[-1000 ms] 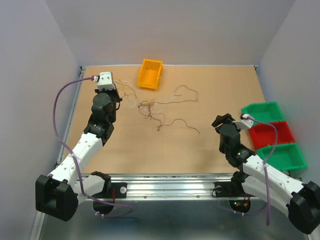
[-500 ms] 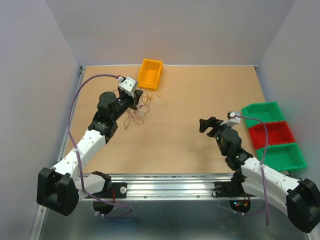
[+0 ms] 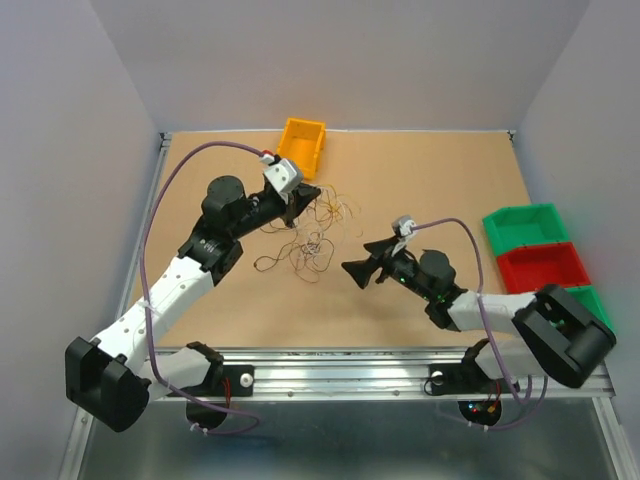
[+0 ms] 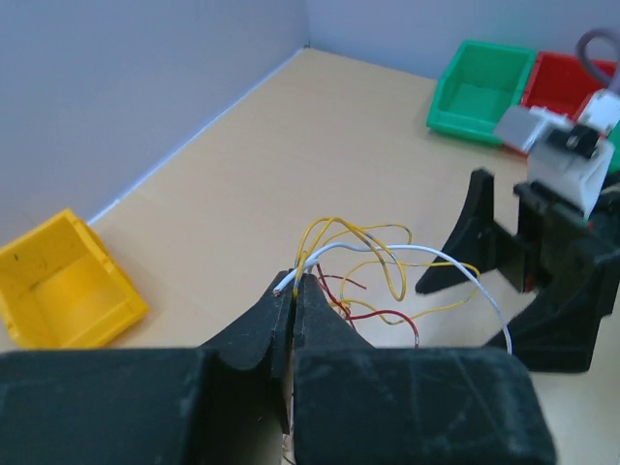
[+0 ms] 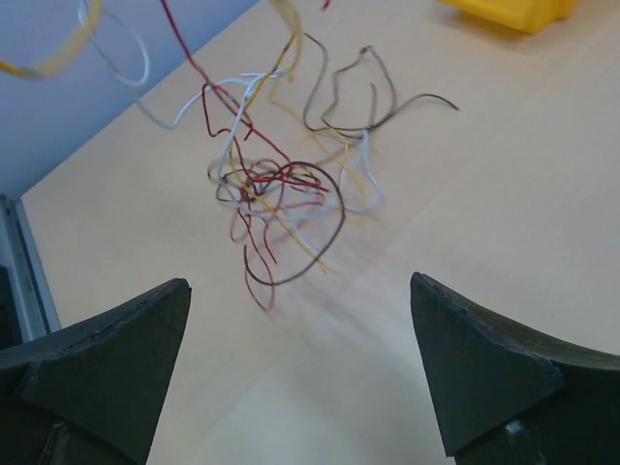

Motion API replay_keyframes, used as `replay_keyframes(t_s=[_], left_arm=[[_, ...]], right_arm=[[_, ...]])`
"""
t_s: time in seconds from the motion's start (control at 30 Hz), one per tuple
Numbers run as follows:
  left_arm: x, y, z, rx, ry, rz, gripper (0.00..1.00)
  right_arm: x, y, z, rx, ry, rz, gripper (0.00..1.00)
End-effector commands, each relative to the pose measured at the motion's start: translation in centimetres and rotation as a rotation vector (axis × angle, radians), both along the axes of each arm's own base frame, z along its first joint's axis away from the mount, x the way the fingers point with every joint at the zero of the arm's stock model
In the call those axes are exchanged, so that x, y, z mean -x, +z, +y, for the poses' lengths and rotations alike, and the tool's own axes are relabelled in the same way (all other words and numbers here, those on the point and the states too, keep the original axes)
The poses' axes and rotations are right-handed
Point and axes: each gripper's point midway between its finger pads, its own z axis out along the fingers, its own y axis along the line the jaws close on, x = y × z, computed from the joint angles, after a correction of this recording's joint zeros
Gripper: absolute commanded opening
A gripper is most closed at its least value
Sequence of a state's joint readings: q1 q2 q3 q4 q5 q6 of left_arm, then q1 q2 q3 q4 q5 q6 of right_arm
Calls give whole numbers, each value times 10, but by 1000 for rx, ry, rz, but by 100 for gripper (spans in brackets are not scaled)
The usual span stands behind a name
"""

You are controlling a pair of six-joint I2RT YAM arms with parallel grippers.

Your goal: Untangle the cables

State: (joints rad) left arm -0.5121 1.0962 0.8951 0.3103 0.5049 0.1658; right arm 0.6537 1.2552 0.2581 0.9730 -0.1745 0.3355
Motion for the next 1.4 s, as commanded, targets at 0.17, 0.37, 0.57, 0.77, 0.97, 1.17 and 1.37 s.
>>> replay_keyframes(t_s=[0.17, 0.37, 0.57, 0.77, 0.97, 1.17, 1.37], left_arm=[[27, 106, -9, 97, -105, -157, 0], [39, 190, -5, 172, -92, -238, 1], [43, 331, 61, 371, 228, -442, 0], [43, 420, 183, 657, 802, -532, 0], [35, 402, 205, 631, 957, -555, 0], [-5, 356, 218, 555, 1153, -478, 0], [-41, 285, 157, 391, 907, -404, 0]], right_arm=[[-33, 78, 81, -111, 137, -280, 100], [-57, 57, 127, -112, 170, -229, 71], [-55, 14, 130, -80, 123, -132, 50], [-51, 4, 117, -101, 84, -105, 44], [-45, 11, 85, -118, -20, -95, 6], [-55, 31, -2, -196, -413, -75, 1], [-46, 35, -23, -79, -462, -33, 37]])
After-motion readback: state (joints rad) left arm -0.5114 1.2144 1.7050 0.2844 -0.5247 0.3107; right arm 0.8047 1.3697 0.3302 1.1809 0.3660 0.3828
